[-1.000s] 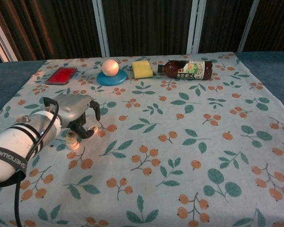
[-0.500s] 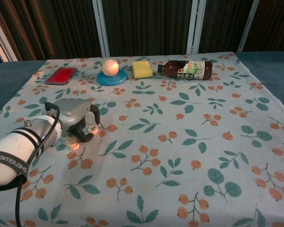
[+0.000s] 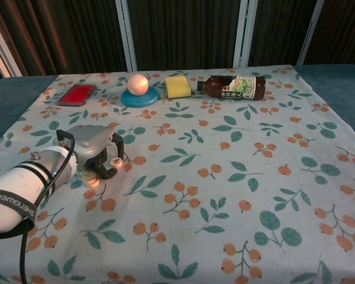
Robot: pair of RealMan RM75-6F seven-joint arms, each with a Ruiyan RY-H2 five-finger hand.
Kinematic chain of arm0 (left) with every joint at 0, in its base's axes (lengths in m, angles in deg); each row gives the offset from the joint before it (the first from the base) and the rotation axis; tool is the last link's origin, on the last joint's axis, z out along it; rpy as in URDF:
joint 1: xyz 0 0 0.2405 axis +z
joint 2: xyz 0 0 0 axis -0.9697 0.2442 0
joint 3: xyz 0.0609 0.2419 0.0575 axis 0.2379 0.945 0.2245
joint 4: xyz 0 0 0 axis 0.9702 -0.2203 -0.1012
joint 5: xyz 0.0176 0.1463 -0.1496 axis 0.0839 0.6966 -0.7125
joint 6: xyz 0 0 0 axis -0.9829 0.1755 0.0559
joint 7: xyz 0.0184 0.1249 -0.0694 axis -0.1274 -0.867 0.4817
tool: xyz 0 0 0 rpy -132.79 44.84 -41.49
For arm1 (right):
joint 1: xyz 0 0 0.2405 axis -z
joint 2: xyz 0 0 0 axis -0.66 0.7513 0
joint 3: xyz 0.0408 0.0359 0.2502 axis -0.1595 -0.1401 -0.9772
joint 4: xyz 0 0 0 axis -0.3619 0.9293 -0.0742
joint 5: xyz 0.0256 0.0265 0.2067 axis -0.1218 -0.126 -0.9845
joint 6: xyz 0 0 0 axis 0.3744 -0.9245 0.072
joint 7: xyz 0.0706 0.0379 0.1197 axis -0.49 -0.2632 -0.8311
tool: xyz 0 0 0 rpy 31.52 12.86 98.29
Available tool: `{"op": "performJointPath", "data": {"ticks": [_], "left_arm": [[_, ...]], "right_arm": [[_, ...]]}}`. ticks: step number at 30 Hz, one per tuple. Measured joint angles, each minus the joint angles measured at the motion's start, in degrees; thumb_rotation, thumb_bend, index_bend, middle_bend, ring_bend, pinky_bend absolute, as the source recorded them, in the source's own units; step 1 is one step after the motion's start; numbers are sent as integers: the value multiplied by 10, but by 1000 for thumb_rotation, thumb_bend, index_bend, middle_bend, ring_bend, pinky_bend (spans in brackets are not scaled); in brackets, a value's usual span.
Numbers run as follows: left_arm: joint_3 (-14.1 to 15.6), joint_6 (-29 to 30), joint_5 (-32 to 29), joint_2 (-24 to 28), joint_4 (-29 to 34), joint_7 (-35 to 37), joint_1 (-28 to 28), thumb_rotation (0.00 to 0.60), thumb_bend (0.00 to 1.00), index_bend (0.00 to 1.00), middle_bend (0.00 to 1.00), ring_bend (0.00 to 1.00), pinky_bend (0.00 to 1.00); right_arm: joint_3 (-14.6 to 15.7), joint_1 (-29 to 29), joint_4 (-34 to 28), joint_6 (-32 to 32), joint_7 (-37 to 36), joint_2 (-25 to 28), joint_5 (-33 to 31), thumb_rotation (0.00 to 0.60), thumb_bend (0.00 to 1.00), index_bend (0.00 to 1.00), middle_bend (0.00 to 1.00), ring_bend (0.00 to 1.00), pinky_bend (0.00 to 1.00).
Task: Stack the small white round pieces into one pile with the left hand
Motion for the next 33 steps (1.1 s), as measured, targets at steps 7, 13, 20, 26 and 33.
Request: {"op": "performJointPath", "data": {"ticks": [7, 13, 20, 26, 33], "left_arm": [[-1, -3, 6, -1, -10, 7, 2, 600, 376, 440, 1000, 1000, 1000], [-1, -3, 9, 0, -11, 8, 3, 600, 375, 447, 1000, 1000, 1000], [-2, -3, 12, 1, -14, 9, 6, 600, 374, 504, 1000, 1000, 1000], [-2, -3, 18, 1, -12, 13, 8, 600, 373, 529, 1000, 1000, 1000], [-4, 1, 26, 7, 4, 20, 11, 600, 374, 545, 1000, 1000, 1000]], "right_arm": [[0, 0, 0, 1, 1, 0, 0, 600, 69, 0, 0, 0, 0], [0, -1, 0, 2, 2, -1, -1, 600, 69, 0, 0, 0, 0], [-1, -1, 0, 2, 3, -1, -2, 600, 69, 0, 0, 0, 0], [-1, -1, 0, 2, 4, -2, -2, 600, 69, 0, 0, 0, 0], [-1, -1, 1, 2, 3, -2, -2, 600, 69, 0, 0, 0, 0]]}}
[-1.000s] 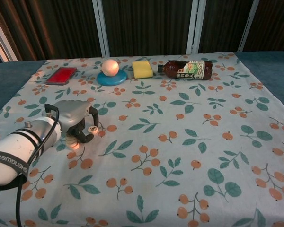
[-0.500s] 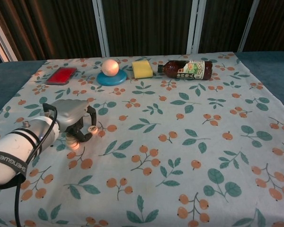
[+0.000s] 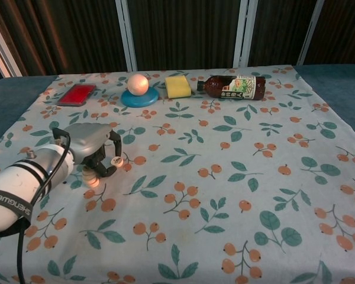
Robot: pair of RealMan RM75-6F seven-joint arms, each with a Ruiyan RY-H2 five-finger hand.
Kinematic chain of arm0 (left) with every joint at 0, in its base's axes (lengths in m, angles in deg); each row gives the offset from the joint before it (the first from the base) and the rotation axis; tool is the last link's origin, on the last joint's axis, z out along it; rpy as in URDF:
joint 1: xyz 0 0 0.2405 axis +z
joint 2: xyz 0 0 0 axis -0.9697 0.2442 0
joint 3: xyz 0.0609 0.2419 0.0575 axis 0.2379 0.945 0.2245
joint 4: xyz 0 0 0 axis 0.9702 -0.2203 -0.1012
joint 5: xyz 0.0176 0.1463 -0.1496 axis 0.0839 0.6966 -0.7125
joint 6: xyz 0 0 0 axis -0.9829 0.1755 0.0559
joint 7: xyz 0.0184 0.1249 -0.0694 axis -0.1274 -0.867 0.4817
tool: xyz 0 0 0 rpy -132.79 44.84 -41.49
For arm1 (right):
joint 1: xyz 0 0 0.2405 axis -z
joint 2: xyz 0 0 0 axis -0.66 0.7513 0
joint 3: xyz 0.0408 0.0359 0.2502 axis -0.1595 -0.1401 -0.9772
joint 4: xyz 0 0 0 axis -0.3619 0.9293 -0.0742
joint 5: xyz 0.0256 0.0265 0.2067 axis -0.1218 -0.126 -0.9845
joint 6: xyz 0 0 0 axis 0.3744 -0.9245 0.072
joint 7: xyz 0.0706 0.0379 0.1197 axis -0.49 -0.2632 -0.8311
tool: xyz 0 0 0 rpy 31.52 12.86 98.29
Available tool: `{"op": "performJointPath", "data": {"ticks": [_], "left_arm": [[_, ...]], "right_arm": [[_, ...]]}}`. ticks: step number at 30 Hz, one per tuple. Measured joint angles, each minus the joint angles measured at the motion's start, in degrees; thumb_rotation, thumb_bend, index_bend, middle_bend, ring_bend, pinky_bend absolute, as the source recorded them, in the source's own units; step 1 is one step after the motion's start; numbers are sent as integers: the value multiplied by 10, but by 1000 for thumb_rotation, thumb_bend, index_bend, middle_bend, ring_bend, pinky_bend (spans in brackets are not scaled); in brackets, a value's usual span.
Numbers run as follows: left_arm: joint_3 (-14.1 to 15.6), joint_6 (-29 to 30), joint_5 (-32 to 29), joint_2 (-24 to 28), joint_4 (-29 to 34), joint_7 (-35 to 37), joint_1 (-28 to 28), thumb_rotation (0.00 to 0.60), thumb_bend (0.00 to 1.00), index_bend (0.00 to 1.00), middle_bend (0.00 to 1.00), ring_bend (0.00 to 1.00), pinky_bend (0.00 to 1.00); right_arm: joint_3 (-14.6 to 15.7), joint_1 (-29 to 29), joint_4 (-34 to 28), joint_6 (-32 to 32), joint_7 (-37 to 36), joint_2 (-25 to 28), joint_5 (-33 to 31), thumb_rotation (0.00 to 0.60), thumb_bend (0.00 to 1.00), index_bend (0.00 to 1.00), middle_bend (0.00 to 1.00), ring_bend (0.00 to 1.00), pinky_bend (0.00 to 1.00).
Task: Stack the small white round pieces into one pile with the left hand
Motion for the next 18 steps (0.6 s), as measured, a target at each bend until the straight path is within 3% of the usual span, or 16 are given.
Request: {"op": "performJointPath", "data": {"ticks": [7, 12, 18], "left_arm": [[-20, 7, 4, 29, 72, 30, 8, 600, 375, 540, 1000, 1000, 1000], [-36, 11, -6, 76, 152, 43, 16, 600, 376, 537, 1000, 1000, 1000], [-33, 8, -35, 138, 212, 50, 30, 600, 378, 533, 1000, 1000, 1000]], "right_arm": [[1, 0, 0, 0, 3, 1, 2, 600, 69, 0, 0, 0, 0], [2, 0, 1, 1, 3, 1, 3, 600, 69, 0, 0, 0, 0], [3, 0, 0, -1, 4, 0, 5, 600, 69, 0, 0, 0, 0]]}}
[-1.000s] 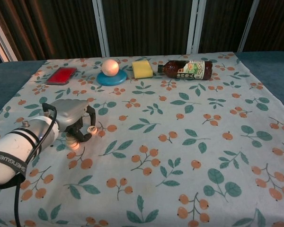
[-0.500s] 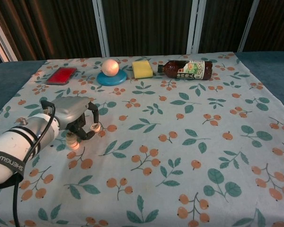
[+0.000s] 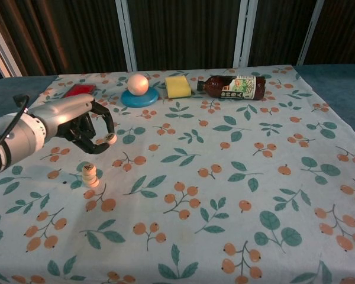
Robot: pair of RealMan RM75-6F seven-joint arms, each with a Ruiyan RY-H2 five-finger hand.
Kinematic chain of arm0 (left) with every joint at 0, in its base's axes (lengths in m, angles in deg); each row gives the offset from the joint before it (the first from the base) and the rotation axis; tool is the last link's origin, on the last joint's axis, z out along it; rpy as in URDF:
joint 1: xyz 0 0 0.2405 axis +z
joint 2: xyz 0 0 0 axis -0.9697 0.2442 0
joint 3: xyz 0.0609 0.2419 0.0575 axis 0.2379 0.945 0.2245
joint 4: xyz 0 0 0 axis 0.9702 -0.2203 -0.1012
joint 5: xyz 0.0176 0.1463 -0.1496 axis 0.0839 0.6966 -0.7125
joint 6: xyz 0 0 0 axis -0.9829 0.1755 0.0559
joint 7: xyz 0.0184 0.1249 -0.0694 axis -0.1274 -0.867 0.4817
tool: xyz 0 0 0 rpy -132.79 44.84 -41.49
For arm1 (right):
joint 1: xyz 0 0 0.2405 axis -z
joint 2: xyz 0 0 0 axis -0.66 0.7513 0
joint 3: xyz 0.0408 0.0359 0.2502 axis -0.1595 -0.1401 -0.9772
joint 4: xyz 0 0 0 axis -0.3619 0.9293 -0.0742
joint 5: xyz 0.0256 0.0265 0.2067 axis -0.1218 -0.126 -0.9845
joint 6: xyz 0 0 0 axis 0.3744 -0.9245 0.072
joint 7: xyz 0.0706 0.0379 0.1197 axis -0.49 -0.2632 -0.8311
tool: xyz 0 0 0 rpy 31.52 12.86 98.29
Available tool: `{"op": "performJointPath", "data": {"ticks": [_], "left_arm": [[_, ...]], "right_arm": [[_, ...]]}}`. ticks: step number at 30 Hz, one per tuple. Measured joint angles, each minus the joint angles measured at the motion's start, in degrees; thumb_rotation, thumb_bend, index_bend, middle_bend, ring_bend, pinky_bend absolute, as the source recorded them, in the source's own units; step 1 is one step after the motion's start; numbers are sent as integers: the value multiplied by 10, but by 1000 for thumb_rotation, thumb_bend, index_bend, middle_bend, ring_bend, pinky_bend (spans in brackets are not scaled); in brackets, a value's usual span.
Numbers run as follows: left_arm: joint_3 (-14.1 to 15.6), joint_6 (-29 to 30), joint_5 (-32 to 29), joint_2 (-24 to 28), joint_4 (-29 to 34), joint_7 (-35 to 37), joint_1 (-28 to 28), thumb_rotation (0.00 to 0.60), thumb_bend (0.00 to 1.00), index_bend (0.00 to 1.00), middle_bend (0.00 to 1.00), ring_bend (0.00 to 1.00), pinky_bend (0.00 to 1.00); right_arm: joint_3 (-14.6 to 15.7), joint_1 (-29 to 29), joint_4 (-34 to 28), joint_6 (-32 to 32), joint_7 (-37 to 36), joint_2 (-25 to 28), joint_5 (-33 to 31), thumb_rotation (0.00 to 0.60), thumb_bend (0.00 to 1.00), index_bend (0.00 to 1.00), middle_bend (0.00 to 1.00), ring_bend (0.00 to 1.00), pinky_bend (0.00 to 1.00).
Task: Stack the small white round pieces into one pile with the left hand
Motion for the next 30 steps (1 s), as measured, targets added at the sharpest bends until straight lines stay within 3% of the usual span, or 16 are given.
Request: {"op": "performJointPath", "data": {"ticks": [8, 17, 30], "left_arm": [[32, -19, -20, 44, 22, 9, 10, 600, 378, 524, 1000, 1000, 1000], [58, -23, 11, 53, 23, 39, 18, 600, 383, 519, 1000, 1000, 1000], [69, -30, 20, 46, -2, 57, 15, 600, 383, 514, 1000, 1000, 1000]], "right_arm": [[0, 0, 0, 1, 0, -1, 0, 600, 69, 0, 0, 0, 0], [0, 0, -1, 2, 0, -1, -2, 600, 69, 0, 0, 0, 0], [0, -1, -2, 4, 4, -3, -4, 600, 69, 0, 0, 0, 0]]}}
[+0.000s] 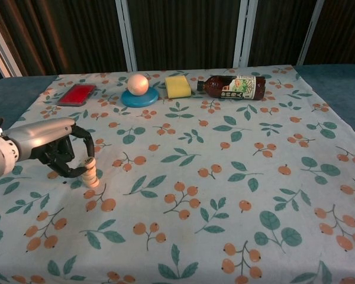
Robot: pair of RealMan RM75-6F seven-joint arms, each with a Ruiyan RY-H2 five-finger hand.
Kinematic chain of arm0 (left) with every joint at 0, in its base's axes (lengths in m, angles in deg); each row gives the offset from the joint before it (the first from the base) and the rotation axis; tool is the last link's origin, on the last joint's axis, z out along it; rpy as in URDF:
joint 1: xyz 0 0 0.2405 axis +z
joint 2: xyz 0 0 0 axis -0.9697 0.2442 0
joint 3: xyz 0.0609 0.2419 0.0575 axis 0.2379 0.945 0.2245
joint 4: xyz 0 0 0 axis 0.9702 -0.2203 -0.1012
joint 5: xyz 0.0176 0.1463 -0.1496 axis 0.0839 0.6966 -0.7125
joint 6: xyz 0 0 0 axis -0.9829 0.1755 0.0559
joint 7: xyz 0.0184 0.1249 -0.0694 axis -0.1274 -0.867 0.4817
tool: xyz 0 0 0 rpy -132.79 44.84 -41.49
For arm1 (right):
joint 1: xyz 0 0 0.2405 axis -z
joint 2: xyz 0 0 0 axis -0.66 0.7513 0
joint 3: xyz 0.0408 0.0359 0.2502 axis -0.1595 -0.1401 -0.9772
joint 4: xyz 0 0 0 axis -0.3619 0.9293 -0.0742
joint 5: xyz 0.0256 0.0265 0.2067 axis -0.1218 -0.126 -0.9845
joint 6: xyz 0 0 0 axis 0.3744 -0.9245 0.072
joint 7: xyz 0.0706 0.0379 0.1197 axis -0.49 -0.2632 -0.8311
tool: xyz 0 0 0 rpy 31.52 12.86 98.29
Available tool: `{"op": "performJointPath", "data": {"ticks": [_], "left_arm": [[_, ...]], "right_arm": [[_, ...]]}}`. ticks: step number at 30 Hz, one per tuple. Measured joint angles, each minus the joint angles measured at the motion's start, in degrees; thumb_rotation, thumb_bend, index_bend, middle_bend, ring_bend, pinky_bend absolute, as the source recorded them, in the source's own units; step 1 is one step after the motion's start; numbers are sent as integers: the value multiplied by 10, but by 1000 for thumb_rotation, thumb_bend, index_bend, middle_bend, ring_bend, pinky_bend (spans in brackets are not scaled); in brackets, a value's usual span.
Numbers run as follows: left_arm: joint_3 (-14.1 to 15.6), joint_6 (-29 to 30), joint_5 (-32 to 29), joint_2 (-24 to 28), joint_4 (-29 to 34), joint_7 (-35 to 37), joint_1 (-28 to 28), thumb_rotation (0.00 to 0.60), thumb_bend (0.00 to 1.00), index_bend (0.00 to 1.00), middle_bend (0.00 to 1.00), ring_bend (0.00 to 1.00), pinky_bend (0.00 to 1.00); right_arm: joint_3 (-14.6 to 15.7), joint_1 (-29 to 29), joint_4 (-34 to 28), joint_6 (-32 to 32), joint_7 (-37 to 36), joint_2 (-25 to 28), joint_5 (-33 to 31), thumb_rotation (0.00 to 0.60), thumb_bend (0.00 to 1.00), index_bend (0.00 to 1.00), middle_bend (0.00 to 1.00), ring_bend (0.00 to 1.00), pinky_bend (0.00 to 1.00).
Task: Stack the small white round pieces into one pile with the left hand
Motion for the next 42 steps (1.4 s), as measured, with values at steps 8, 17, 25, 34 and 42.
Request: {"op": "performJointPath", "data": {"ticks": [8, 17, 25, 34, 42], "left_arm": [[4, 2, 6, -2, -5, 4, -1, 600, 383, 463, 1000, 1000, 1000], [6, 1, 6, -1, -12, 9, -1, 600, 385, 438, 1000, 1000, 1000], [7, -1, 13, 6, -8, 18, 0, 600, 386, 428, 1000, 1000, 1000], [11, 4, 24, 12, 1, 21, 3, 600, 386, 409, 1000, 1000, 1000], [10, 18, 66, 24, 24, 52, 15, 600, 386, 370, 1000, 1000, 1000]], "right_arm": [[0, 0, -1, 2, 2, 0, -1, 600, 69, 0, 0, 0, 0], [0, 0, -1, 1, 2, 1, -1, 600, 69, 0, 0, 0, 0], [0, 1, -2, 0, 1, 1, -2, 600, 69, 0, 0, 0, 0], [-1, 1, -1, -2, 0, 0, -1, 600, 69, 0, 0, 0, 0], [-1, 2, -1, -3, 0, 0, -1, 600, 69, 0, 0, 0, 0]]}}
